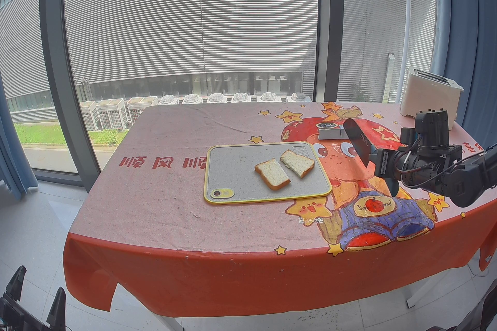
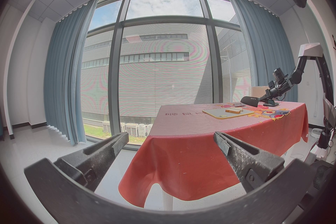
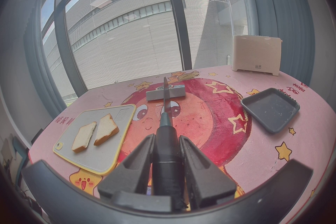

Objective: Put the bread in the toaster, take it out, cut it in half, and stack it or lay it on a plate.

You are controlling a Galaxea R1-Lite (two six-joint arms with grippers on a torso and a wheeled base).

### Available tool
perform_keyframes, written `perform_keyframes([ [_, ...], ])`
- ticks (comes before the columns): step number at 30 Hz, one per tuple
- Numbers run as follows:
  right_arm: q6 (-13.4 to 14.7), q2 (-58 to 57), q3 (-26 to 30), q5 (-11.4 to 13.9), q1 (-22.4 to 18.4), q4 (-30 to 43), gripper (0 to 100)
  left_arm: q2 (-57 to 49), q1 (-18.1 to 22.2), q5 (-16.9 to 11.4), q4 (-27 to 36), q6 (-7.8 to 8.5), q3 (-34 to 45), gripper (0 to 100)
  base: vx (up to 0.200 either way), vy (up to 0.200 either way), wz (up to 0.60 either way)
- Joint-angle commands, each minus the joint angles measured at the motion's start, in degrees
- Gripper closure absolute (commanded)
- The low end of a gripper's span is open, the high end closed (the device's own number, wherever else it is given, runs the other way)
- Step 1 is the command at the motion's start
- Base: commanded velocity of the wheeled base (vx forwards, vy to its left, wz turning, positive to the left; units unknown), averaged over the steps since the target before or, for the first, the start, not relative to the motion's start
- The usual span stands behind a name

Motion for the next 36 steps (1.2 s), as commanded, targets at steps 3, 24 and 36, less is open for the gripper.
perform_keyframes([
  [3,0.6,0.2,-0.3,0.0,0.3,0.0,100,-0.9,0.0,0.0,0.0,-0.01,1.0,0,0.000,0.000,0.00],
  [24,0.6,0.1,-1.5,0.1,1.0,0.0,100,-0.9,0.0,0.0,0.0,-0.01,1.0,0,0.000,0.000,0.00],
  [36,0.8,2.0,-2.9,0.1,0.5,0.0,100,-0.9,0.0,0.0,0.0,-0.01,1.0,0,0.000,0.000,0.00],
])
